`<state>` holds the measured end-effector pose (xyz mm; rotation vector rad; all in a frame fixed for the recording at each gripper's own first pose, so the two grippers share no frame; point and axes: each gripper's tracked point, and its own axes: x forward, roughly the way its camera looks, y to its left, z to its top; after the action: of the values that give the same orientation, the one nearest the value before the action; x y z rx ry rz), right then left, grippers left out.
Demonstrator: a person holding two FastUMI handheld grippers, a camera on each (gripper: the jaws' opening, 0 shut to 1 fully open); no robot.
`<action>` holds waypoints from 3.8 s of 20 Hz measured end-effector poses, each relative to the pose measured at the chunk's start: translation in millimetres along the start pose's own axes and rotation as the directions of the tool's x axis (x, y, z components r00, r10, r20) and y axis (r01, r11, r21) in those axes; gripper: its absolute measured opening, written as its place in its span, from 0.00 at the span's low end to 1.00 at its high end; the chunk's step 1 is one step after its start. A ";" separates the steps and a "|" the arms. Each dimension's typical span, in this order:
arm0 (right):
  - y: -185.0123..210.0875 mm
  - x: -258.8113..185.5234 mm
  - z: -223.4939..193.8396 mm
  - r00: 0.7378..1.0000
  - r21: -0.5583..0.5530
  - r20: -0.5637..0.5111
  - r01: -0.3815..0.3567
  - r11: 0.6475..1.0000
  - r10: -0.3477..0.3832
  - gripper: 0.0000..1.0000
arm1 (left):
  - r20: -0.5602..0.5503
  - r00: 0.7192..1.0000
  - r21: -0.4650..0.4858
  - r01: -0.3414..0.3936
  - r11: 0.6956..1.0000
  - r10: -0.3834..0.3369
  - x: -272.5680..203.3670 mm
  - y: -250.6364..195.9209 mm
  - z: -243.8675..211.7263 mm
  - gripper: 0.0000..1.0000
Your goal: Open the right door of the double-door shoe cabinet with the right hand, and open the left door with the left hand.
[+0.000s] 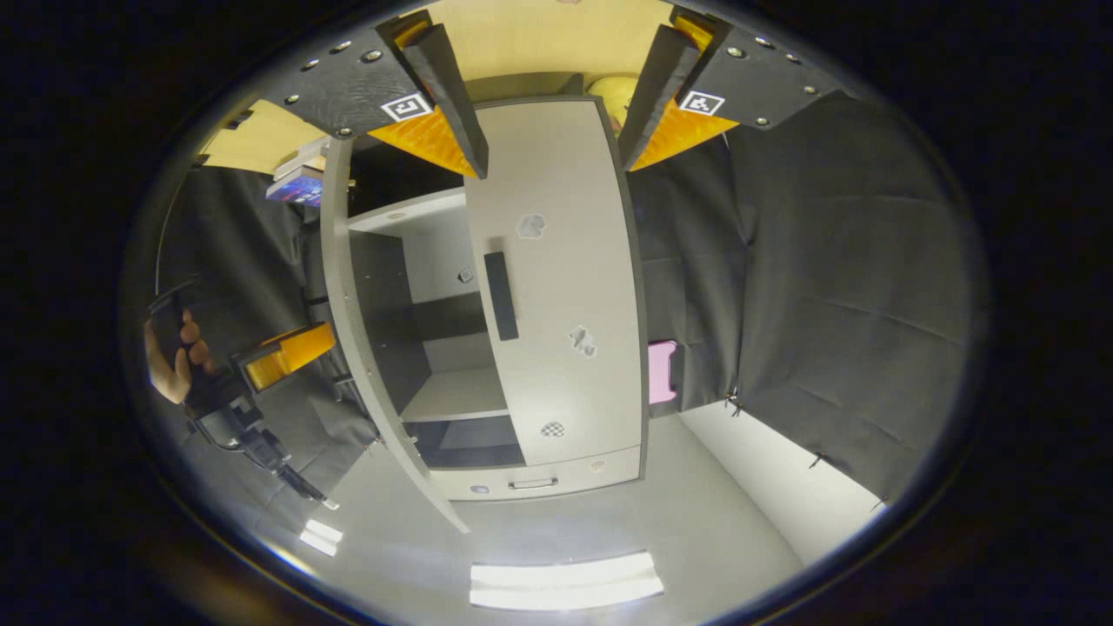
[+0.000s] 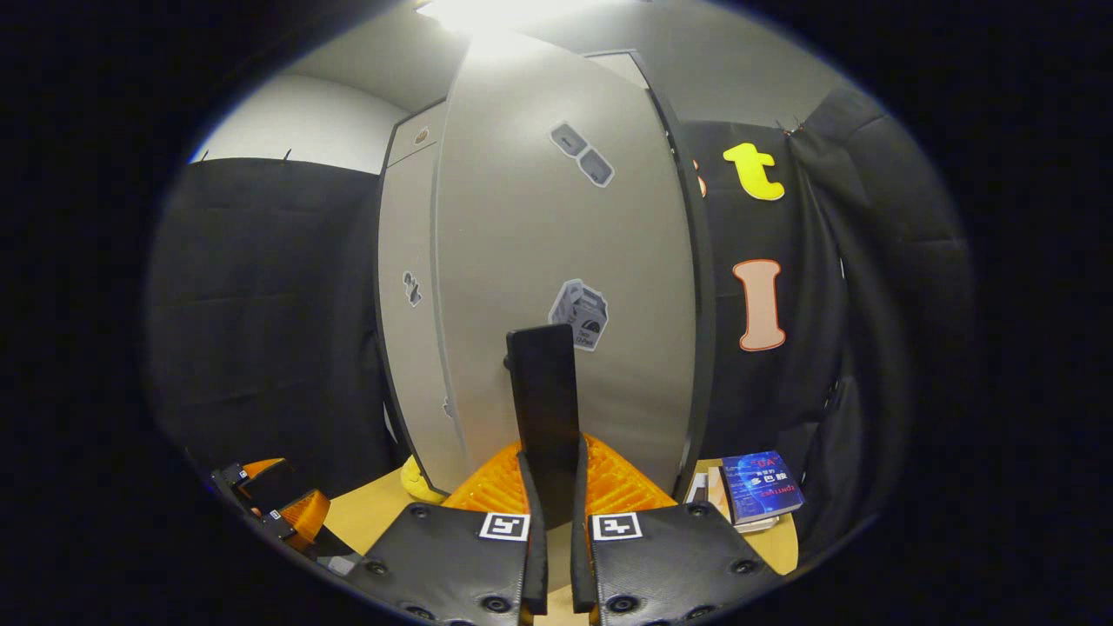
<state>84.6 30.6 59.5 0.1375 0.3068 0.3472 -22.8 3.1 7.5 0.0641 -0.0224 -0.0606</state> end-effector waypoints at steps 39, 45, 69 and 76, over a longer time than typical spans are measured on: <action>-116.1 -91.5 -29.8 0.957 -0.045 0.067 0.284 0.958 -0.281 0.08 | -0.022 0.992 -0.139 0.124 0.982 -0.128 77.1 -69.9 33.2 0.87; -126.8 -113.7 -41.8 0.934 -0.064 0.086 0.353 0.933 -0.347 0.27 | 0.003 0.993 -0.145 0.119 0.982 -0.120 136.6 -57.7 59.3 0.87; -205.7 -178.5 -80.6 0.833 0.032 0.052 0.549 0.835 -0.550 0.97 | -0.084 0.992 -0.146 0.083 0.986 -0.096 288.3 -57.9 67.5 0.74; -219.1 -178.8 -83.1 0.842 0.032 0.052 0.536 0.843 -0.537 0.99 | -0.114 0.985 -0.183 0.108 0.977 -0.130 297.6 -68.3 59.0 0.58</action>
<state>-33.2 -230.2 -10.8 0.0720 0.2766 -0.2210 268.8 -86.9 68.1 -0.1082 0.1128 -0.1783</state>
